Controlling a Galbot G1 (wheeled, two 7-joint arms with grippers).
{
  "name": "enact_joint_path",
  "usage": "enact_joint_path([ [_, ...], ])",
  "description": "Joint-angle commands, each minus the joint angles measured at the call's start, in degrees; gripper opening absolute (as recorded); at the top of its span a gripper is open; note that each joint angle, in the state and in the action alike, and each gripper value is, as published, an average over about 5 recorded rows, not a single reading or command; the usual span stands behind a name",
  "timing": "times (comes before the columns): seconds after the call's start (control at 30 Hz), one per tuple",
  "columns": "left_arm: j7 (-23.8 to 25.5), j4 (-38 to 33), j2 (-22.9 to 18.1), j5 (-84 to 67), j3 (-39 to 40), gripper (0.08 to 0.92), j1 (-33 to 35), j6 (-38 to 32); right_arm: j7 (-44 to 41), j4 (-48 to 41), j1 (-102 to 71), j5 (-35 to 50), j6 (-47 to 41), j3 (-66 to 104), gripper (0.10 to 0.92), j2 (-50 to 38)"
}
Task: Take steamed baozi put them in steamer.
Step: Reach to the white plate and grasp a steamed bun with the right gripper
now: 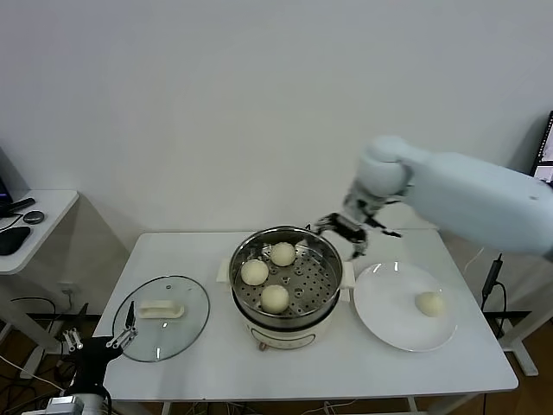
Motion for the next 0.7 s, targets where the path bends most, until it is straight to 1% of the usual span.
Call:
enact_joint_path([
  [0.03, 0.08, 0.36, 0.02, 0.58, 1.56, 0.823, -0.39, 0.07, -2.39, 1.19, -11.90, -1.57, -13.93, 10.57, 0.823, -18.48],
  [0.17, 0.16, 0.38, 0.21, 1.26, 2.52, 0.823, -0.46, 0.10, -1.85, -1.63, -25.97, -4.96, -13.33, 22.01, 0.823, -20.58],
  [0.33, 0.16, 0.26, 0.29, 1.50, 2.49, 0.823, -0.14, 0.15, 0.96, -7.91, -38.57, -12.65, -9.09, 34.21, 0.823, -18.83],
  [0.43, 0.20, 0.05, 0.24, 1.65, 2.25, 0.823, 0.23, 0.21, 1.52, -11.38, -42.36, -16.66, -7.69, 38.11, 0.823, -17.02],
  [0.7, 0.42, -0.77, -0.45, 2.56, 2.07, 0.823, 0.99, 0.78, 3.35, -18.32, -47.32, -22.88, -6.12, 42.79, 0.823, -9.82],
])
